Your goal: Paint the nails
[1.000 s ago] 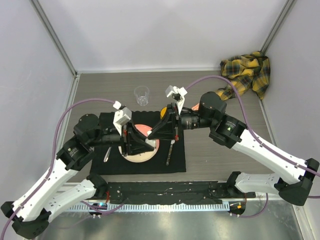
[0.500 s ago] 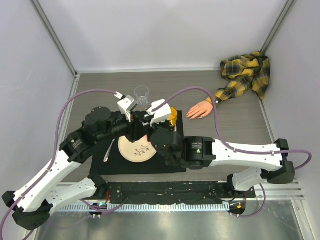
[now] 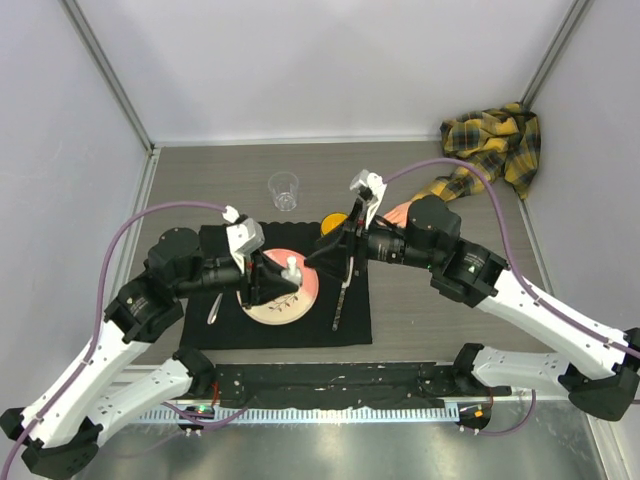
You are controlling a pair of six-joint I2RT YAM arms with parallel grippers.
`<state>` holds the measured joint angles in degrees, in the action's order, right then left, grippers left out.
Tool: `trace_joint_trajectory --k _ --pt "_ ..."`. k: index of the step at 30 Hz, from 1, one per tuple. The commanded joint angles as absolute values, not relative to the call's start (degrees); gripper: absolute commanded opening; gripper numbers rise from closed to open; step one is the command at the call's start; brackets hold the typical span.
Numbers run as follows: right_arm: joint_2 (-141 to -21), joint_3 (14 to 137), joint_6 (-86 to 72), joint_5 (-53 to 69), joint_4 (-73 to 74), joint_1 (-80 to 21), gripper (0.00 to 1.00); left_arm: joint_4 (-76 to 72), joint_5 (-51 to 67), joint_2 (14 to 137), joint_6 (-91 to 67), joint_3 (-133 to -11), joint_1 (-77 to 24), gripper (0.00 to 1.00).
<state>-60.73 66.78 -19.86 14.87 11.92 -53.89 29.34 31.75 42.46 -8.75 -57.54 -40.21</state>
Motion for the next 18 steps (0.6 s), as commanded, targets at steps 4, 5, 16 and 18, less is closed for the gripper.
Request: trace_joint_trajectory --k 4,5,16,18 --pt "-60.9 63.3 -29.6 46.5 -7.9 -52.2 0.61 20.4 50.0 41.5 -13.3 -54.3 -40.3 0.00" --pt "-61.3 63.7 -30.0 46.9 -8.4 -52.1 0.60 19.6 50.8 41.5 -13.9 -54.1 -40.3 0.00" --pt "-65.7 64.4 -32.8 49.5 -11.8 -52.1 0.45 15.4 53.5 41.6 -17.4 -54.4 -40.3 0.00" --pt "-66.2 64.9 -32.8 49.5 -11.8 -52.1 0.44 15.0 53.7 41.7 -17.5 -54.6 -40.3 0.00"
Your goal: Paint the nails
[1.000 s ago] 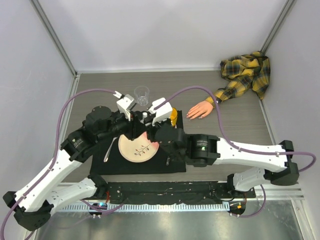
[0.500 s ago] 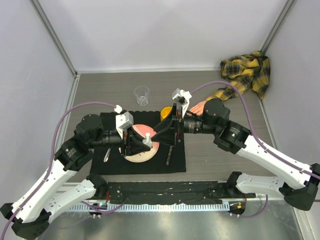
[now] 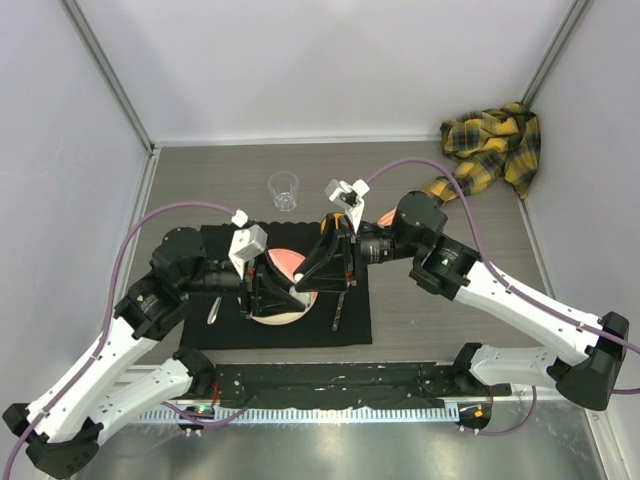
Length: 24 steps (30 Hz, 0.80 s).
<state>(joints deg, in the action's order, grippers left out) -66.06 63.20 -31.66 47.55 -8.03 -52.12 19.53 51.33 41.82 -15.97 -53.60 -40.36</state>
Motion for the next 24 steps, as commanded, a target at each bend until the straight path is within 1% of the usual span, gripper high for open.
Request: trace_joint_trajectory --k 1,3,4,5,6,8,9,10,11,12,13,14,15,16,17,18,19,20,22,23,24 --pt "-66.3 65.0 -32.9 49.6 -12.0 -52.2 0.40 15.0 53.5 41.7 -17.5 -54.8 -40.3 0.00" --pt "-66.5 65.2 -33.1 49.5 -12.5 -52.1 0.29 15.5 52.0 41.8 -17.2 -55.3 -40.3 0.00" --pt "-66.4 65.1 -33.1 49.5 -12.5 -52.2 0.16 15.9 50.2 41.8 -16.9 -55.6 -40.3 0.00" --pt "-66.4 65.0 -32.7 49.4 -12.3 -52.2 0.12 17.3 48.1 41.9 -16.0 -56.1 -40.3 0.00" --pt "-66.3 65.1 -32.1 48.3 -11.1 -52.2 0.07 18.3 41.5 41.9 -15.5 -57.0 -40.3 0.00" --pt "-65.8 64.7 -29.9 45.6 -9.6 -52.3 0.01 22.2 32.5 42.7 -14.1 -58.5 -40.3 0.00" --pt "-65.2 64.4 -29.1 43.6 -8.2 -52.6 0.01 24.1 21.4 43.3 -13.7 -60.6 -40.3 0.00" --pt "-65.0 64.2 -27.8 36.8 -7.0 -53.2 0.01 26.0 16.3 43.9 -13.4 -61.9 -40.3 0.00" --pt "-64.6 64.9 -25.9 31.6 -5.1 -56.4 0.01 29.4 10.4 44.7 -13.3 -62.9 -40.3 0.00" --pt "-64.3 66.0 -19.7 24.5 1.6 -59.6 0.01 30.9 5.8 46.1 -13.4 -65.0 -40.3 0.00" --pt "-64.5 67.6 -16.6 -4.7 5.5 -64.2 0.01 32.2 -2.1 46.9 -13.4 -65.8 -40.3 0.00" --pt "-65.1 70.7 -14.0 -21.6 8.6 -71.7 0.01 33.6 -4.3 47.5 -13.5 -66.5 -40.3 0.00" --pt "-66.5 72.3 -10.2 -40.8 11.0 -83.9 0.01 33.7 -5.8 48.2 -13.2 -67.1 -40.3 0.00" --pt "-70.4 73.9 -8.3 -52.8 11.2 -88.9 0.01 33.2 -6.7 48.3 -13.1 -67.0 -40.3 0.00" --pt "-73.1 77.4 -6.2 -66.9 11.2 -91.8 0.01 32.8 -6.6 48.3 -13.1 -66.9 -40.3 0.00" --pt "-75.3 79.1 -4.8 -70.1 11.7 -94.8 0.01 32.2 -6.0 48.3 -13.1 -66.5 -40.3 0.00" --pt "-78.8 80.7 -4.1 -70.7 12.8 -95.1 0.01 30.9 -5.5 48.2 -13.1 -66.3 -40.3 0.00" --pt "-79.8 83.1 -4.7 -68.6 14.1 -95.1 0.01 30.4 -3.5 48.1 -13.2 -65.9 -40.3 0.00" --pt "-79.8 83.5 -4.7 -62.2 14.5 -93.8 0.01 29.3 -1.3 47.6 -12.8 -65.0 -40.3 0.00" --pt "-79.4 83.2 -4.7 -58.0 14.6 -92.9 0.07 29.1 1.6 47.4 -12.7 -64.7 -40.3 0.00" --pt "-78.4 83.0 -5.3 -50.2 14.9 -92.1 0.14 29.0 3.2 47.1 -12.5 -64.1 -40.3 0.00"
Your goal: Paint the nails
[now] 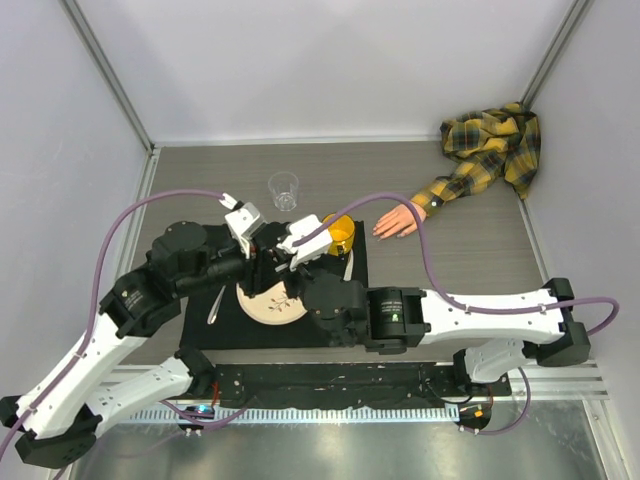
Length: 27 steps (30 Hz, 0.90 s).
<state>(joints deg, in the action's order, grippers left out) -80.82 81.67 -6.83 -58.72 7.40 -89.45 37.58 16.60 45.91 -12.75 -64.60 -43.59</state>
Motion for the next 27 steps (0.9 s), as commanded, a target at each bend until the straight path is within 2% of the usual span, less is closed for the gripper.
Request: trace_joint_trajectory --k 1,4,5,6,8,9,11,19,27 --pt "-77.5 82.4 -5.8 -46.6 15.0 -90.2 0.30 28.8 5.4 46.3 -12.0 -63.7 -40.3 0.00" --pt "-72.3 78.6 -8.3 -28.3 14.9 -84.2 0.42 26.4 18.6 44.4 -11.3 -61.5 -40.3 0.00" --pt "-68.4 77.4 -9.3 -22.4 13.5 -82.7 0.42 25.3 23.2 43.0 -11.4 -60.2 -40.3 0.00" --pt "-66.6 76.0 -9.8 -13.9 12.5 -81.0 0.43 24.3 34.3 42.4 -11.9 -59.8 -40.3 0.00" --pt "-61.3 72.1 -13.1 -4.7 8.9 -76.0 0.46 19.0 43.7 40.9 -15.3 -57.7 -40.3 0.00" --pt "-59.9 71.1 -14.3 5.4 7.8 -74.1 0.47 16.7 49.3 40.4 -16.9 -57.0 -40.3 0.00" --pt "-57.8 69.5 -16.9 12.4 5.7 -69.8 0.47 12.1 52.5 39.7 -19.9 -55.6 -40.3 0.00" --pt "-59.3 69.7 -20.9 27.9 3.1 -65.4 0.56 8.9 58.4 41.6 -23.1 -55.4 -40.3 0.00" --pt "-62.8 70.8 -22.2 31.1 0.4 -65.0 0.55 8.1 61.1 41.5 -24.5 -55.6 -40.3 0.00"
